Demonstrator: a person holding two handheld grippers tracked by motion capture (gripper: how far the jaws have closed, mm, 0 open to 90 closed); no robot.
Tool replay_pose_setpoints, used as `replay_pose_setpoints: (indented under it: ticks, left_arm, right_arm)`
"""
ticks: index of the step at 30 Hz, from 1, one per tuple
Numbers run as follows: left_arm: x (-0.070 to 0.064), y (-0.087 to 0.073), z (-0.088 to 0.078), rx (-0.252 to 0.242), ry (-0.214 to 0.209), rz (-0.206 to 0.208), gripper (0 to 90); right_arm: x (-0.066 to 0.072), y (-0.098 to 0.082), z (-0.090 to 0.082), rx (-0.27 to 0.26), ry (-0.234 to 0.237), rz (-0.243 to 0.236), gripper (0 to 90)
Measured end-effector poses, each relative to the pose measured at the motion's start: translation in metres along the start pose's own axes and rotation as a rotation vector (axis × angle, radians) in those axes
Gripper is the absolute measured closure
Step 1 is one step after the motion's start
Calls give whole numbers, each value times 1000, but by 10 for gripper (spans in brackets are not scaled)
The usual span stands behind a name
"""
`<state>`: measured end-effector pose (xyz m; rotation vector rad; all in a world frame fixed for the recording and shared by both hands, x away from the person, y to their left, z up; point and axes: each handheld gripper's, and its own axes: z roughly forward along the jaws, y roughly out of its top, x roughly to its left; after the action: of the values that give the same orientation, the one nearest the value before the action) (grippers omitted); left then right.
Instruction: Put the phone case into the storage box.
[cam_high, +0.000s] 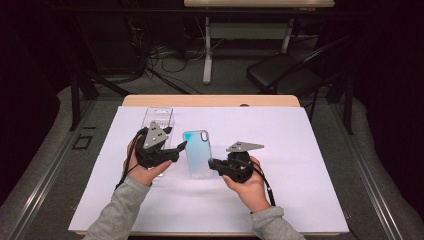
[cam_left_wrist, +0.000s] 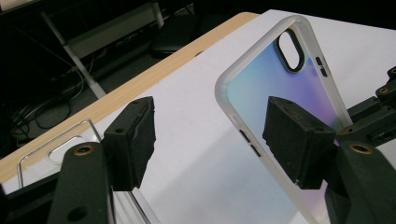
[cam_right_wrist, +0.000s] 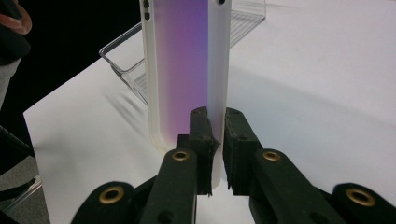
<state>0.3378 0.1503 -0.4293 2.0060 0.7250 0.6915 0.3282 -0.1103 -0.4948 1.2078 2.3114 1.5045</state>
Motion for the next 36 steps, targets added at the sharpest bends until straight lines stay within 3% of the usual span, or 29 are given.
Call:
replay_pose_setpoints:
  ticks: [2, 6, 16, 27, 36]
  left_arm:
    - [-1, 0, 0, -2, -2, 19, 409]
    - [-2, 1, 0, -3, 3, 40, 414]
    - [-3, 1, 0, 11, 9, 40, 460]
    - [-5, 0, 2, 44, -8, 50, 585]
    - [-6, 0, 4, 64, -17, 53, 667]
  right_arm:
    - [1, 0, 1, 4, -5, -6, 829]
    - [3, -1, 2, 3, -10, -17, 830]
    - [8, -2, 4, 12, -27, -47, 830]
    - [13, -3, 6, 15, -63, -83, 830]
    - [14, -4, 6, 21, -63, -88, 830]
